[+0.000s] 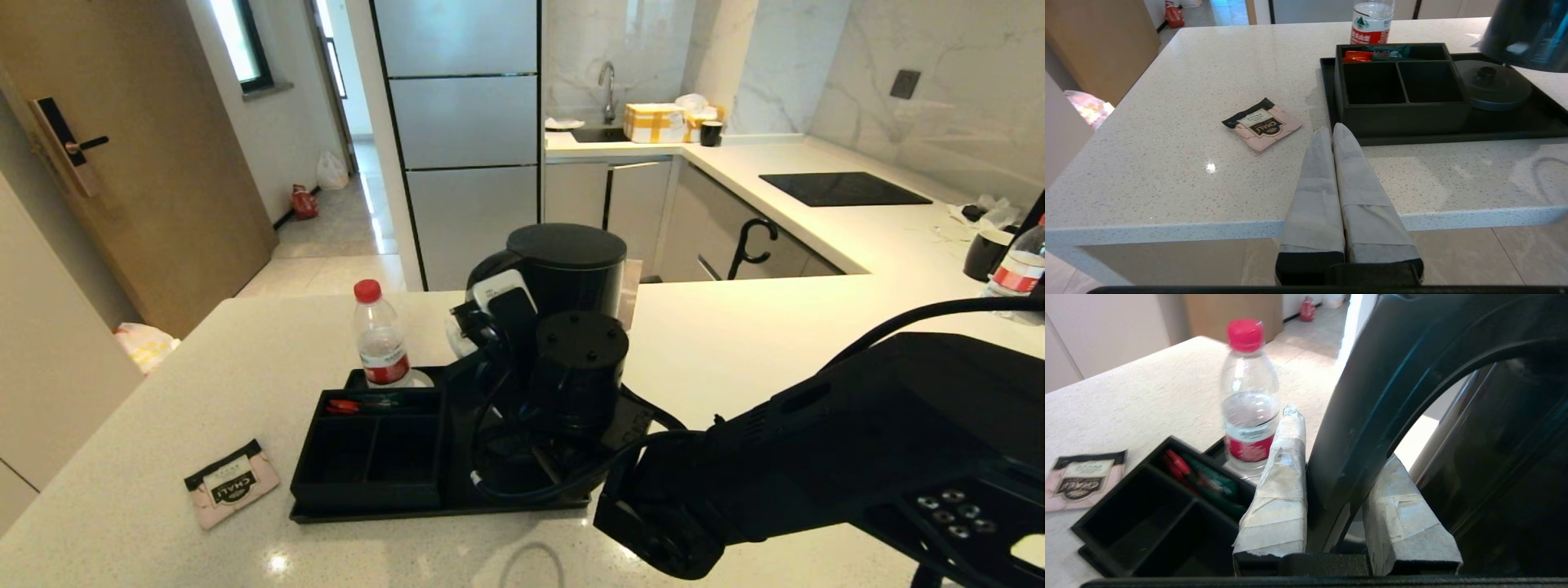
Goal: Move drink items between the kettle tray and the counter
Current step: Place it on the right
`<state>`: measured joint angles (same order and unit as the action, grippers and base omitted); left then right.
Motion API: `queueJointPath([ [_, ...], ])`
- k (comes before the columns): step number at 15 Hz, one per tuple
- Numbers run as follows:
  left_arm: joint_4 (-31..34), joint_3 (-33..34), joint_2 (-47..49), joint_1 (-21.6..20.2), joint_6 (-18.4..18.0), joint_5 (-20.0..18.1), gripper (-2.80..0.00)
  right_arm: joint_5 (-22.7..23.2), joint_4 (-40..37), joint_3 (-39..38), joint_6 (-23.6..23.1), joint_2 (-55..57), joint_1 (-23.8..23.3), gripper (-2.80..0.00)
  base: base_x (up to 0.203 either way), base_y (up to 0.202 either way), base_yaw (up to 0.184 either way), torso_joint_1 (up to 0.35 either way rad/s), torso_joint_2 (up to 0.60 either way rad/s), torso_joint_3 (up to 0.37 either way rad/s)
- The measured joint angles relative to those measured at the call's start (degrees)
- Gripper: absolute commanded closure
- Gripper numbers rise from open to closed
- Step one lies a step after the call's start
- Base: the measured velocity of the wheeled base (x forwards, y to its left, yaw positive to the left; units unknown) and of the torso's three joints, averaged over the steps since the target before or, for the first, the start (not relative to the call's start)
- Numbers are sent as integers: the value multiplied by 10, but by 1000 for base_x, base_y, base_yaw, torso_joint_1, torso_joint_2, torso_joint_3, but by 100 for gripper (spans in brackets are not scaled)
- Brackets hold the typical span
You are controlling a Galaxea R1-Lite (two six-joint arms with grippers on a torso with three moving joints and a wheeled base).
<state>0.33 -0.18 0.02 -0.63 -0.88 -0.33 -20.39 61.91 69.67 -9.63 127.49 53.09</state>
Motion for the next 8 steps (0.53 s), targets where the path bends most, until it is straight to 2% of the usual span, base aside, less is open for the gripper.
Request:
queueJointPath([
  [5,0,0,0,0,0,0,0,-41,20,-26,-20,-26,-32,0,0,0,0,0,0,0],
  [8,0,0,0,1,0,0,0,-82,27,-59,-20,-45,-95,0,0,0,0,0,0,0],
])
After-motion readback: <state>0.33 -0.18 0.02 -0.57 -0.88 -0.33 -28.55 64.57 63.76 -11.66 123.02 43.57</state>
